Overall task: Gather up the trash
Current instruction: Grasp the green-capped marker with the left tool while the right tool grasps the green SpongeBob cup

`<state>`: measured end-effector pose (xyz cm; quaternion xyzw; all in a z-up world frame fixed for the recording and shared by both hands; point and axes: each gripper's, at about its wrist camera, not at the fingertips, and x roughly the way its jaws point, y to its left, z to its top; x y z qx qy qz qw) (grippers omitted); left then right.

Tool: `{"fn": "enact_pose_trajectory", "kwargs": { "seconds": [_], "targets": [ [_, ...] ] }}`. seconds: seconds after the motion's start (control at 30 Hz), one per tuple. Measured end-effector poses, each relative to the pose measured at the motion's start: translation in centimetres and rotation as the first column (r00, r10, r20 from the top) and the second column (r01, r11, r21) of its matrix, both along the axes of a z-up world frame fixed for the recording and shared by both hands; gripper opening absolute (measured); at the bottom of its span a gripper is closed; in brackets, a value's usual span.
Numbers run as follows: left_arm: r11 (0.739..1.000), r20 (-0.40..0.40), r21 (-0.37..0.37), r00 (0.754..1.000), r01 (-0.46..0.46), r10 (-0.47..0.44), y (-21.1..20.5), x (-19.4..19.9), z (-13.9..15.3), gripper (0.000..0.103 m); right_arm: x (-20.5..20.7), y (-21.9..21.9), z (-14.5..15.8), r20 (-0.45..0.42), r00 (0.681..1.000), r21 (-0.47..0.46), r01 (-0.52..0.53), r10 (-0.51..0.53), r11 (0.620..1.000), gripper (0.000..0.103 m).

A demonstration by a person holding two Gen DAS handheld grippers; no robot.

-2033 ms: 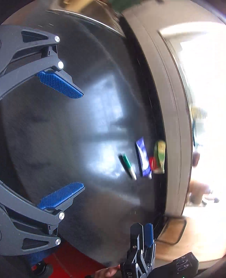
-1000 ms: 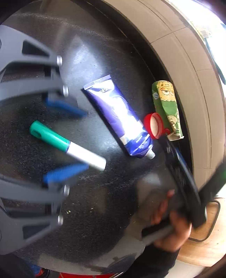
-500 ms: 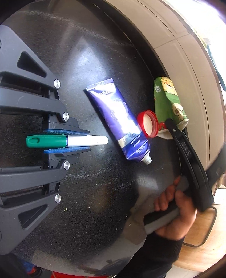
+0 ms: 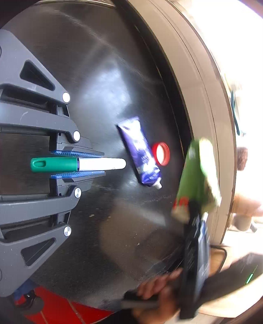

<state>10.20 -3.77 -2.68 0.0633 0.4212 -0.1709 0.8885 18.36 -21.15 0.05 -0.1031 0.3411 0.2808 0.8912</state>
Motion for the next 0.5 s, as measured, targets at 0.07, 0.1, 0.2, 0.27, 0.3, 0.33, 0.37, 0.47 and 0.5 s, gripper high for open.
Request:
{"fn": "enact_pose_trajectory", "kwargs": {
  "seconds": [0.07, 0.1, 0.2, 0.27, 0.3, 0.33, 0.37, 0.47, 0.5],
  "targets": [
    [0.999, -0.007, -0.012, 0.999, -0.032, 0.032, 0.6, -1.3, 0.2, 0.012, -3.0, -0.8, 0.2, 0.026, 0.999, -0.010, 0.031, -0.031, 0.999, 0.023],
    [0.999, -0.011, -0.020, 0.999, -0.042, 0.042, 0.8, -1.9, 0.2, 0.012, -4.8, -1.1, 0.1, 0.025, 0.999, -0.007, 0.047, -0.047, 0.999, 0.023],
    [0.995, -0.020, -0.020, 0.995, -0.099, 0.098, 1.3, -3.7, 0.0, 0.012, -9.3, -2.2, -0.4, 0.033, 0.996, -0.006, 0.081, -0.080, 0.997, 0.023],
    [0.989, -0.029, -0.034, 0.990, -0.141, 0.140, 1.8, -4.9, 0.0, 0.012, -12.3, -2.1, -0.9, 0.045, 0.994, -0.015, 0.104, -0.103, 0.995, 0.023],
    [0.988, -0.029, -0.039, 0.988, -0.152, 0.150, 1.7, -5.4, -0.2, 0.012, -13.4, -2.3, -1.1, 0.039, 0.993, -0.005, 0.111, -0.111, 0.994, 0.023],
    [0.985, -0.028, -0.046, 0.986, -0.164, 0.163, 1.9, -6.0, -0.2, 0.012, -14.3, -2.5, -1.3, 0.022, 0.993, 0.016, 0.114, -0.114, 0.993, 0.023],
    [0.984, -0.031, -0.053, 0.985, -0.171, 0.170, 1.9, -6.3, -0.3, 0.012, -15.2, -2.6, -1.5, 0.009, 0.993, 0.028, 0.116, -0.116, 0.993, 0.023],
    [0.981, -0.031, -0.061, 0.983, -0.183, 0.181, 2.0, -7.3, -0.3, 0.012, -17.0, -2.4, -1.8, 0.016, 0.992, 0.033, 0.128, -0.128, 0.991, 0.023],
    [0.982, -0.027, -0.056, 0.983, -0.183, 0.182, 2.0, -7.6, -0.2, 0.012, -17.4, -2.3, -1.7, 0.013, 0.992, 0.041, 0.129, -0.129, 0.991, 0.023]
  ]
}}
